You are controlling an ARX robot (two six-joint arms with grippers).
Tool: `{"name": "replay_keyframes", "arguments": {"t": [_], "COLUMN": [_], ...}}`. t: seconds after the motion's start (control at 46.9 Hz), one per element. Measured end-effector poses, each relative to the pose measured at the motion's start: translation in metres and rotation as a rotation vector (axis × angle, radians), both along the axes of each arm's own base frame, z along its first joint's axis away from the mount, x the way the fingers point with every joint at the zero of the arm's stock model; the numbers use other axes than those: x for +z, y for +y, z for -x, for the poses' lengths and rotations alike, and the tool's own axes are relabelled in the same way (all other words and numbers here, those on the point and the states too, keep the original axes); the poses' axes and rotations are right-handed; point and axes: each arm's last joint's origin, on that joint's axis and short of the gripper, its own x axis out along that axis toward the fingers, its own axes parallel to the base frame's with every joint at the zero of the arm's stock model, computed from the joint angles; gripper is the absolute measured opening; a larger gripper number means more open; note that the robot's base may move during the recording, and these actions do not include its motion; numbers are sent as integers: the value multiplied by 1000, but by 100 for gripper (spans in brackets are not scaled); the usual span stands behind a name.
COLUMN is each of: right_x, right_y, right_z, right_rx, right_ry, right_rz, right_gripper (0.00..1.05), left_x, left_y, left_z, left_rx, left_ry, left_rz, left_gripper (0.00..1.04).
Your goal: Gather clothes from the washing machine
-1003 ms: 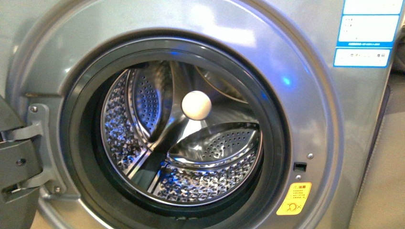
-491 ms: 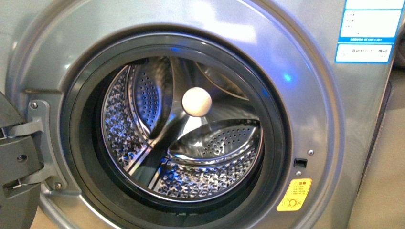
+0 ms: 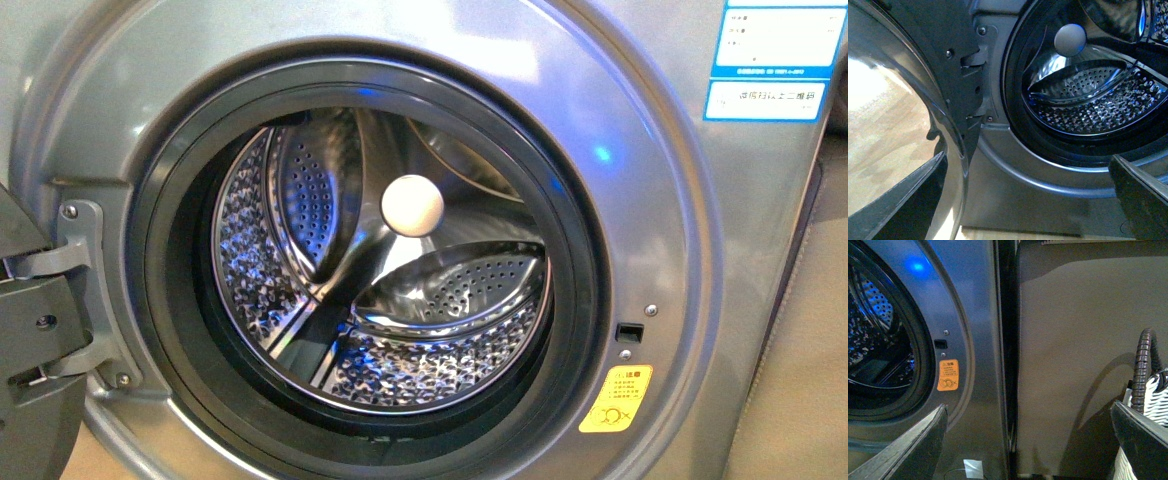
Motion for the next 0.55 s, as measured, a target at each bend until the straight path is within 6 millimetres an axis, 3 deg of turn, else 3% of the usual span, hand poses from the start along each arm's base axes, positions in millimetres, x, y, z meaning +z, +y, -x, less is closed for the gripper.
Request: {"name": "replay_keyframes", "arguments": {"t": [0.555], "right_x": [0], "right_y": [0], "right_z": [0], "right_rx": [0], "right_ry": [0], "right_rz": [0], "right_gripper": [97], "left_x": [0], "left_y": [0], "left_z": [0], "left_rx": [0], "left_ry": [0], "left_rz": [0], "left_gripper": [98]}}
